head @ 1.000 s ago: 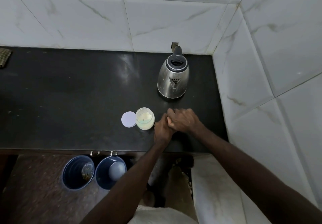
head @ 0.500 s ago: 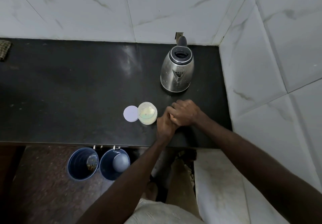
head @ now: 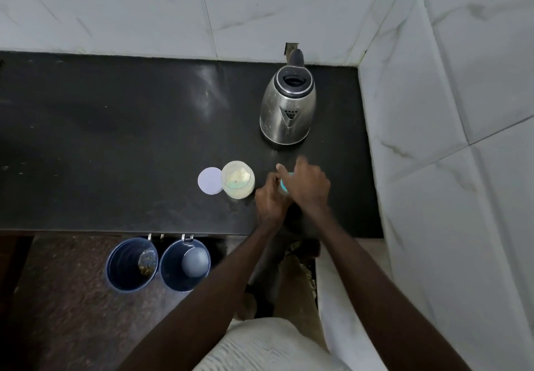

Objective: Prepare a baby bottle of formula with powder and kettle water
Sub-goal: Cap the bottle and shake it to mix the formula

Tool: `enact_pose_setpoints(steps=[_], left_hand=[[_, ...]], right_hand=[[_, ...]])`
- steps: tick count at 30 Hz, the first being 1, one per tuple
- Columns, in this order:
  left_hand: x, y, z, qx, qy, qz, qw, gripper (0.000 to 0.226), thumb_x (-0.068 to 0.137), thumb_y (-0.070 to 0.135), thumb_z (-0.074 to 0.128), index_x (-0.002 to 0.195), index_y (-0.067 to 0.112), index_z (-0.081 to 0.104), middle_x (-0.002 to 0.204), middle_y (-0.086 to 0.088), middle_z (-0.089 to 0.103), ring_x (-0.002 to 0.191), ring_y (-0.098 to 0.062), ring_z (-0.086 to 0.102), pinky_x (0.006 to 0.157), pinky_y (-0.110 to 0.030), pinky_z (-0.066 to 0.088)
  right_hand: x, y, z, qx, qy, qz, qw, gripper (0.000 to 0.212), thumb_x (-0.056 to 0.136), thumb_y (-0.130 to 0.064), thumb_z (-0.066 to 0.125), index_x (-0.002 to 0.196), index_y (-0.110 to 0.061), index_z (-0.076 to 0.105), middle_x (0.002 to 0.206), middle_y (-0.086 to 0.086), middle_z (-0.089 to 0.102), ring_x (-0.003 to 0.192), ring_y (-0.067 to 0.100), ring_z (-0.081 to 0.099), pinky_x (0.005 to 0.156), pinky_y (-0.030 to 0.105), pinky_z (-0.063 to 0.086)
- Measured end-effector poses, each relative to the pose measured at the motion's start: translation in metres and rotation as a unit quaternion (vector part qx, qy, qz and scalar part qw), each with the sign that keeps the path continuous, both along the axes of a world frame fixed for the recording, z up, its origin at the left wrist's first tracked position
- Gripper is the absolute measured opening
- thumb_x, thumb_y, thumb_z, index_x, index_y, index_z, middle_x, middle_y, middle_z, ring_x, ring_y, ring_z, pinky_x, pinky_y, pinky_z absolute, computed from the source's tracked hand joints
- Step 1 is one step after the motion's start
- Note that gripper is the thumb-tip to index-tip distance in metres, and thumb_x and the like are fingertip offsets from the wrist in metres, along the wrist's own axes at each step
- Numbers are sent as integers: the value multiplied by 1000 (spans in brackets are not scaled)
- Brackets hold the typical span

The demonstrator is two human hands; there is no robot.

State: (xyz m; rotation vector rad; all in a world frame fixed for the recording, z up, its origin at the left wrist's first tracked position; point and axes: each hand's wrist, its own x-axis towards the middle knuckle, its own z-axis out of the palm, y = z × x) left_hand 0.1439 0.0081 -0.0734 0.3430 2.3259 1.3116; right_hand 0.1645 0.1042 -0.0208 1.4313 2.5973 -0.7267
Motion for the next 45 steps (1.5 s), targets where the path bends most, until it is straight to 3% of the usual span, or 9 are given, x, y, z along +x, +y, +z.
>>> enact_pose_setpoints(steps=[2, 5, 7, 10, 15, 21, 31, 36, 45], left_hand=[[-2, 0, -5, -8, 1, -18, 1000, 44, 76, 41, 86, 108, 28, 60, 97, 15, 72, 83, -4, 65, 71, -11, 47], [-3, -1, -10, 3, 9, -16, 1000, 48, 74, 36, 87, 115, 33, 62, 105, 17, 72, 95, -3, 67, 84, -20, 52], [-3, -1, -10, 4, 14, -20, 1000, 48, 73, 34, 87, 114, 34, 61, 103, 20, 70, 94, -3, 67, 84, -21, 53], [-3, -1, -11, 11, 20, -25, 999, 49, 72, 33, 88, 114, 33, 62, 98, 24, 66, 85, 9, 61, 79, -8, 47], [-3, -1, -9, 10, 22, -23, 999, 48, 73, 32, 88, 114, 30, 62, 98, 22, 67, 82, 23, 57, 71, 4, 38], [-3, -2, -13, 28, 4, -20, 999, 49, 75, 35, 89, 116, 27, 64, 107, 15, 73, 88, 11, 65, 75, 1, 43], [-3, -4, -14, 58, 10, -24, 998, 47, 78, 38, 90, 114, 25, 63, 101, 17, 71, 92, 22, 61, 74, 2, 42], [-1, -6, -12, 47, 39, -34, 998, 38, 81, 36, 81, 112, 27, 62, 91, 16, 70, 76, 6, 62, 66, -4, 41], [-3, -5, -22, 49, 31, -30, 998, 29, 84, 32, 71, 108, 39, 57, 92, 14, 73, 84, -5, 69, 76, -30, 55]], right_hand=[[18, 19, 2, -118, 53, -35, 991, 65, 86, -84, 44, 93, -20, 60, 101, 9, 72, 99, 33, 65, 90, 45, 53], [48, 42, -12, -114, 178, -105, 972, 44, 96, -63, 50, 89, -22, 63, 91, 3, 73, 87, 27, 69, 87, 48, 58], [62, 53, -21, -61, 137, -48, 988, 23, 95, -36, 62, 115, -24, 68, 112, 4, 71, 100, 27, 68, 94, 43, 57], [68, 50, -35, -73, 54, 88, 992, 64, 86, -30, 68, 148, -31, 52, 146, 5, 52, 127, 27, 58, 105, 45, 51], [64, 39, -49, -23, 42, 151, 987, 56, 92, -27, 67, 147, -23, 55, 143, 7, 56, 130, 29, 56, 105, 42, 50], [61, 24, 1, -23, 148, 30, 988, 62, 95, -40, 71, 149, -19, 49, 144, 7, 58, 128, 25, 58, 103, 39, 49], [78, 3, 8, 108, 230, 96, 962, 57, 94, -45, 70, 143, -19, 58, 131, 8, 65, 111, 22, 69, 84, 34, 61], [70, -4, 8, 126, 147, 191, 962, 58, 95, -42, 66, 151, -33, 51, 136, 1, 60, 106, 20, 69, 78, 33, 60], [67, -15, -7, 97, 119, 180, 972, 64, 97, -36, 65, 157, -35, 42, 141, 3, 55, 104, 28, 71, 75, 42, 62]])
